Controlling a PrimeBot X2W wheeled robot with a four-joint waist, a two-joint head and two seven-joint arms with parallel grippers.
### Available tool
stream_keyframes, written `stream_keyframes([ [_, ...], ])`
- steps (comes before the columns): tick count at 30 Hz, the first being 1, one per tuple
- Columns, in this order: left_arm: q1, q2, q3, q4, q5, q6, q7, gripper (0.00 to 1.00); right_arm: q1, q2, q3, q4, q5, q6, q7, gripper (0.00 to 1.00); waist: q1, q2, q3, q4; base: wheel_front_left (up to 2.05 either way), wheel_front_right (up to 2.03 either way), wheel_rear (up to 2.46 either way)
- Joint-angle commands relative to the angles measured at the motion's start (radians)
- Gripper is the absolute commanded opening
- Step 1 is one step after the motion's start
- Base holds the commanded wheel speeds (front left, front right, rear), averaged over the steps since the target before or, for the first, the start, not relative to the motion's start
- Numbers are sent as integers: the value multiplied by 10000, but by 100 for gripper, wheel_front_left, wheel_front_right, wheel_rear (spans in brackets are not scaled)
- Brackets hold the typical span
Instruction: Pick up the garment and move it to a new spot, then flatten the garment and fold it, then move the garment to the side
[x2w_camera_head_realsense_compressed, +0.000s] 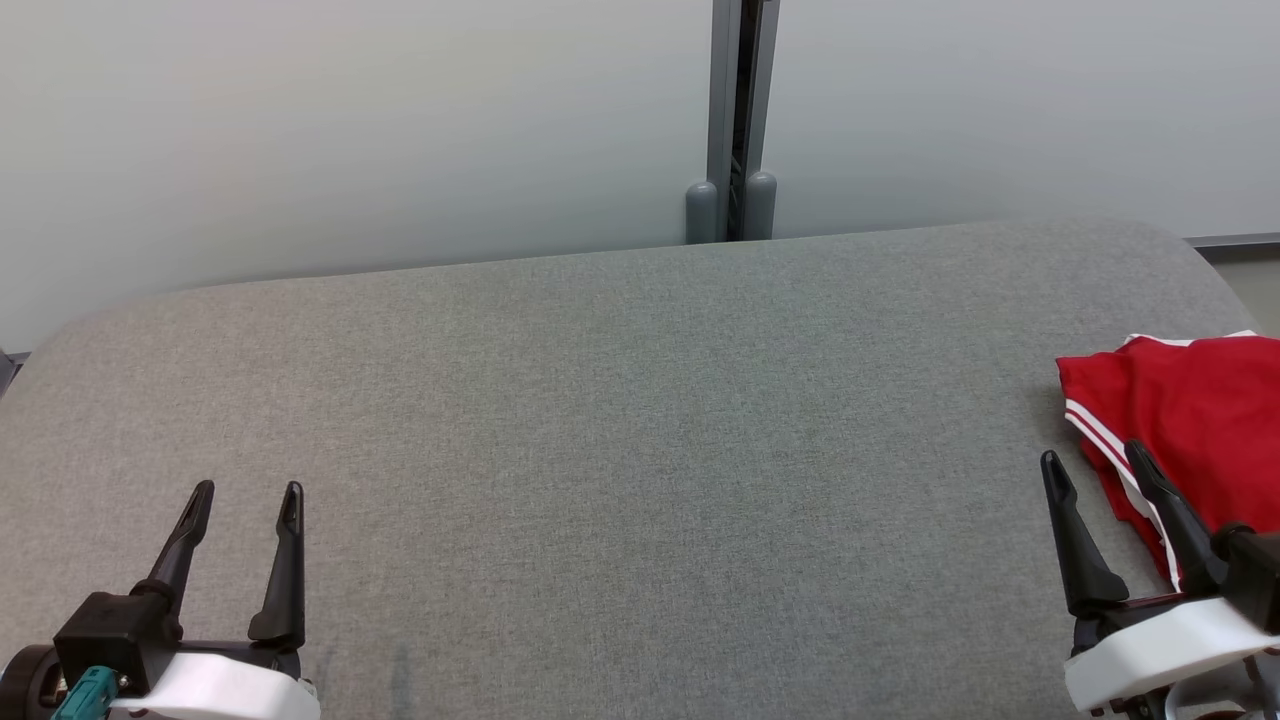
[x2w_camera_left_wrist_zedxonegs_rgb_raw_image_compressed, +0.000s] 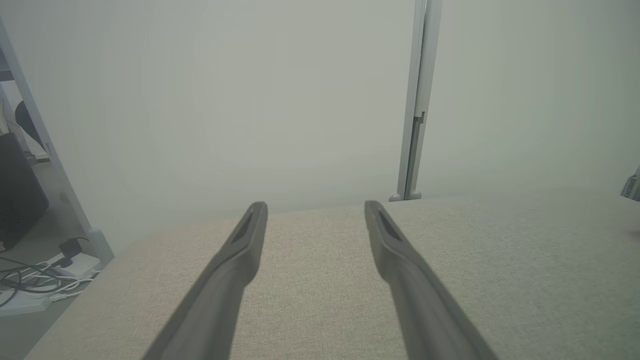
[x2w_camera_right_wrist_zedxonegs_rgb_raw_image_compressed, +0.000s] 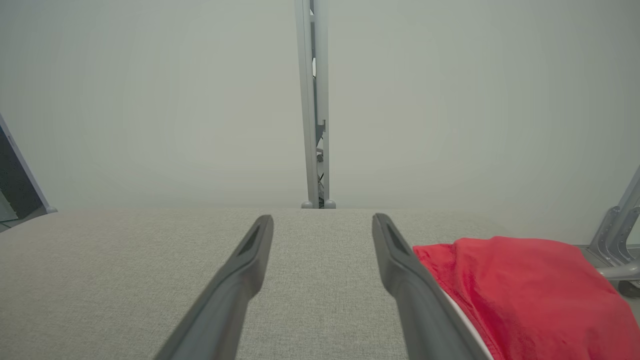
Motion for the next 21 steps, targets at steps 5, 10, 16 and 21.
stream_keyframes([
  [5, 49, 75, 24, -51, -76, 133, 7, 100, 72, 17, -47, -53, -35, -3, 49, 100, 0, -1, 1, 2, 0, 0, 0],
  [10, 47, 114, 14, -74, -118, 172, 49, 100, 21, 55, -47, -31, -20, -3, 10, 100, 0, -1, 22, -5, 0, 0, 0],
  [16, 61, 130, 13, -133, -145, 239, 81, 100, -12, 72, -13, -11, 1, -3, -10, 100, 0, -1, 62, 9, 0, 0, 0],
  [21, 79, 143, -2, -190, -171, 272, 103, 100, -21, 96, 6, -15, 9, -3, -10, 100, 0, -1, 105, 34, 0, 0, 0],
])
